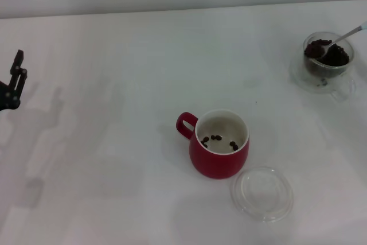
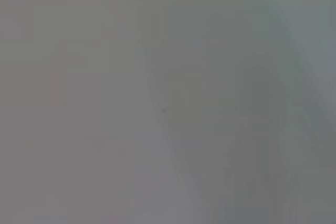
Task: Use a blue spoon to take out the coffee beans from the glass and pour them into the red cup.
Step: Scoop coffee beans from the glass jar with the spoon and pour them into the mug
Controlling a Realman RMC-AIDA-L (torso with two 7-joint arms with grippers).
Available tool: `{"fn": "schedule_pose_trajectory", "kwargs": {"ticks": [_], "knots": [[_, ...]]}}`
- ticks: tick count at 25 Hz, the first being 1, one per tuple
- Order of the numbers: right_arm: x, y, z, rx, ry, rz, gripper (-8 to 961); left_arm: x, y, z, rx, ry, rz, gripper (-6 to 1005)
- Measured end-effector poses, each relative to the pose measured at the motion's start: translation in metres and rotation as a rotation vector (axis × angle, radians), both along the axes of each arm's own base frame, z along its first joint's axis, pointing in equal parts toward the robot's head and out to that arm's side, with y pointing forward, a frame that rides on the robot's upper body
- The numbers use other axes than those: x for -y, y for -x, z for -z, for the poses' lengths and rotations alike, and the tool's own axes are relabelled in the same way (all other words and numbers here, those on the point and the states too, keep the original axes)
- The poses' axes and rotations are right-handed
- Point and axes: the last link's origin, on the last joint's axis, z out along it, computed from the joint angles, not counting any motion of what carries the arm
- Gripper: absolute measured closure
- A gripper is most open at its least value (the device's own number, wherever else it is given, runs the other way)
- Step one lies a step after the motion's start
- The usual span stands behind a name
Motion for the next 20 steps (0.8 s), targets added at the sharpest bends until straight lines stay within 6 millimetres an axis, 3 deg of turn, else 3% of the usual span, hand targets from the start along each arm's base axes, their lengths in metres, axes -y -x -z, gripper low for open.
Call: {"fn": "schedule_pose_trajectory", "kwargs": {"ticks": [20], "knots": [[0.020,0.027,0.036,0.008,0.148,-0.198,778,0.012,0.010,0.000,0.019,-0.012,-0.048,456]]}}
